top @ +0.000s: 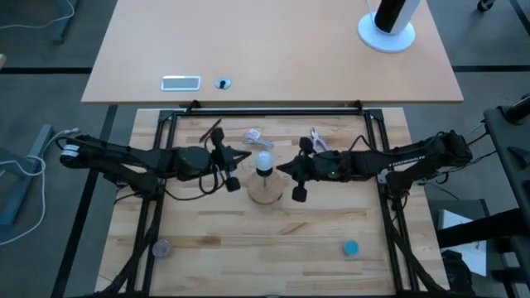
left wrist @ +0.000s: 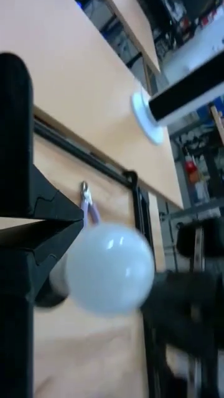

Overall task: Screw lightbulb
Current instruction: Remove the lightbulb from the brown lamp

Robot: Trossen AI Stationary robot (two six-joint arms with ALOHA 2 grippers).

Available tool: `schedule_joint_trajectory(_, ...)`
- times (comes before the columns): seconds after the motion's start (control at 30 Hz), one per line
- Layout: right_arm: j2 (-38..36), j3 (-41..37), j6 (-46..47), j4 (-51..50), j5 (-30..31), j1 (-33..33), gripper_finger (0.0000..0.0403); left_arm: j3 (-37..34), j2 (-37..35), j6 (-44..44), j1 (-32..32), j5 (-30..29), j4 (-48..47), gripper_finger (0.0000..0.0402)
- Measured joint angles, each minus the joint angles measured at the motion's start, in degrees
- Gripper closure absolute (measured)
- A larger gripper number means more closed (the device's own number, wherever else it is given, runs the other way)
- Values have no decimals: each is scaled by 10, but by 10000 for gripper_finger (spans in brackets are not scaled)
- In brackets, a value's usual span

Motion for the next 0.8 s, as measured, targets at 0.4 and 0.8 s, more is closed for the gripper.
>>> schedule_joint_trajectory(0.4, 9, 0, -20, 56, -6, -7, 403, 0, 45, 5, 20, 37, 34, 401)
schedule_joint_trajectory(0.8, 7, 0, -25, 46, 45, -9, 403, 3, 29, -38, -2, 37, -15, 401)
